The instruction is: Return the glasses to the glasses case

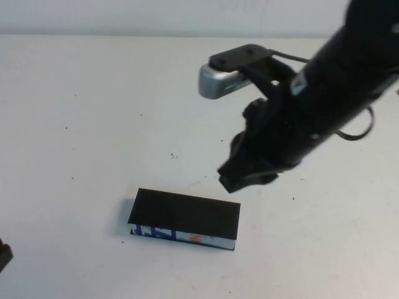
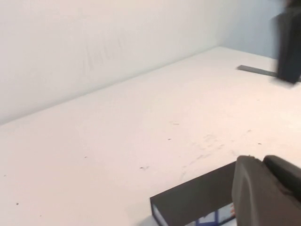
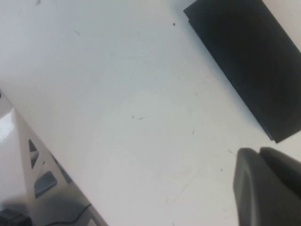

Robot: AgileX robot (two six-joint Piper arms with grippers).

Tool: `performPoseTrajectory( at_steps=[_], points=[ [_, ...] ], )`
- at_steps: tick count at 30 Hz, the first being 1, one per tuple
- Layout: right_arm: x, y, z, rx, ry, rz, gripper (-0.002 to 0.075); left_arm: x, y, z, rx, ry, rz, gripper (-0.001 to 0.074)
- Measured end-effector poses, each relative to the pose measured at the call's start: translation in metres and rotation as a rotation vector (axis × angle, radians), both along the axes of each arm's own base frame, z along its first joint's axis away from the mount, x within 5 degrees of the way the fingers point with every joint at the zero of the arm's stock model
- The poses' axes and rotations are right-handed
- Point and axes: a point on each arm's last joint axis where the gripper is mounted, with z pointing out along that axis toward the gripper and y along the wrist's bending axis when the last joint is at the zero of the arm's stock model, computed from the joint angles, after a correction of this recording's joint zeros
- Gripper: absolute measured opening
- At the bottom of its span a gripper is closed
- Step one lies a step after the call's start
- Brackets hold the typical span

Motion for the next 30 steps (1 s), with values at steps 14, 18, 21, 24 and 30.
performPoseTrajectory(
  at_steps=[14, 18, 21, 24, 30],
  points=[
    [-0.151, -0.119, 0.025, 0.296, -0.265, -0.183, -0.0013, 0.029, 0.001, -0.095, -0.081, -0.002, 0.165, -0.0001],
    [-0.177, -0.14, 0.01, 0.362, -0.309, -0.219, -0.0013, 0.029, 0.001, -0.099, -0.07, 0.018, 0.161, -0.0001],
    [-0.189, -0.15, -0.001, 0.403, -0.338, -0.236, -0.0013, 0.029, 0.0, -0.1, -0.064, 0.029, 0.157, -0.0001],
    [-0.195, -0.154, -0.013, 0.447, -0.338, -0.252, -0.0013, 0.029, 0.0, -0.101, -0.062, 0.032, 0.155, -0.0001],
    [-0.192, -0.151, -0.036, 0.482, -0.312, -0.297, -0.0013, 0.028, 0.0, -0.101, -0.061, 0.034, 0.155, -0.0001]
  ],
)
